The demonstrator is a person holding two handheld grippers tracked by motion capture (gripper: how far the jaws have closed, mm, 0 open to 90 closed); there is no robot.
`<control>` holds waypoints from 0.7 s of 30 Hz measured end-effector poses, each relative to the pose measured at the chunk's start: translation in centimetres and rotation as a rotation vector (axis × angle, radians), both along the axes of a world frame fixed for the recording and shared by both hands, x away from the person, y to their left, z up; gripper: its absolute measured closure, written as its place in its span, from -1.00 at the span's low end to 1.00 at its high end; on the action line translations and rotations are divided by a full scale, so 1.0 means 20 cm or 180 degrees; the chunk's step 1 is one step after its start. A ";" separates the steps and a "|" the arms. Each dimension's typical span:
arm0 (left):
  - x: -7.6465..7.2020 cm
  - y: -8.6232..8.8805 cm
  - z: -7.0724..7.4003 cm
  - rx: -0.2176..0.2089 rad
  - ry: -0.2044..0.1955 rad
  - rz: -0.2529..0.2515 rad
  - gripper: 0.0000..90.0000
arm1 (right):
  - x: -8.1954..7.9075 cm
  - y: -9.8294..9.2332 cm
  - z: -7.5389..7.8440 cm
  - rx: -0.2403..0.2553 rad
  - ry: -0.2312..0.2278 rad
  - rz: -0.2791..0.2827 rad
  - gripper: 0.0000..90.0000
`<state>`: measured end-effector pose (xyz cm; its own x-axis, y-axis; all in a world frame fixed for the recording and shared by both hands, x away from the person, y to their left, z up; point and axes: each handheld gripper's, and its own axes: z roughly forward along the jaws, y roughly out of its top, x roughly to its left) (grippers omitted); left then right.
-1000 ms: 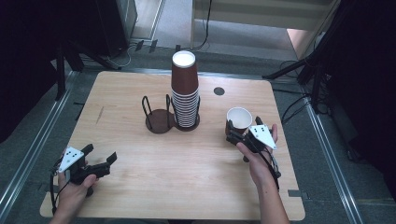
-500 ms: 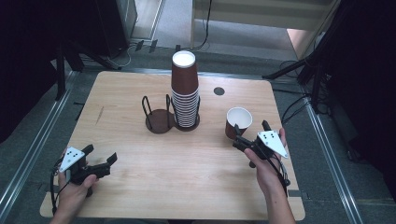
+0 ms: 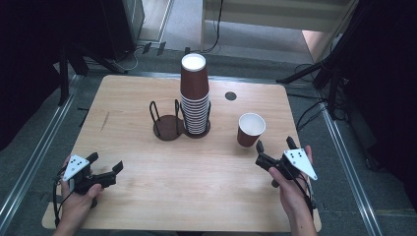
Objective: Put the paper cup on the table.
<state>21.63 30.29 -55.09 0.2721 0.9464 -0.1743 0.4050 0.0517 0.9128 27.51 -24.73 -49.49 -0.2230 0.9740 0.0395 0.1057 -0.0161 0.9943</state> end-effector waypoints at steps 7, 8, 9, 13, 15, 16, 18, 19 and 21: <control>0.00 0.00 0.00 0.0024 0.0002 0.0006 -1.00 | -0.07 -0.06 -0.03 -0.0033 0.0041 -0.0013 -1.00; 0.00 0.00 0.00 0.0026 0.0003 0.0007 -1.00 | -0.08 -0.07 -0.04 -0.0046 0.0044 -0.0020 -1.00; 0.00 0.00 0.00 0.0022 0.0000 0.0008 -1.00 | -0.09 -0.08 -0.05 -0.0046 0.0062 -0.0024 -1.00; 0.00 0.00 0.00 0.0021 0.0010 0.0008 -1.00 | -0.12 -0.11 -0.09 0.0000 0.0110 -0.0057 -1.00; 0.00 0.00 0.00 0.0019 0.0011 0.0006 -1.00 | -0.14 -0.13 -0.10 0.0011 0.0126 -0.0062 -1.00; 0.00 0.00 0.00 0.0019 0.0010 0.0006 -1.00 | -0.15 -0.14 -0.10 0.0005 0.0131 -0.0067 -1.00; 0.00 0.00 0.00 0.0023 0.0011 0.0009 -1.00 | -0.16 -0.15 -0.11 0.0008 0.0141 -0.0076 -1.00; 0.00 -0.01 0.00 0.0024 0.0010 0.0013 -1.00 | -0.17 -0.16 -0.11 0.0018 0.0138 -0.0081 -1.00; 0.00 -0.01 0.00 0.0036 0.0012 0.0014 -1.00 | -0.19 -0.17 -0.12 -0.0010 0.0148 -0.0094 -1.00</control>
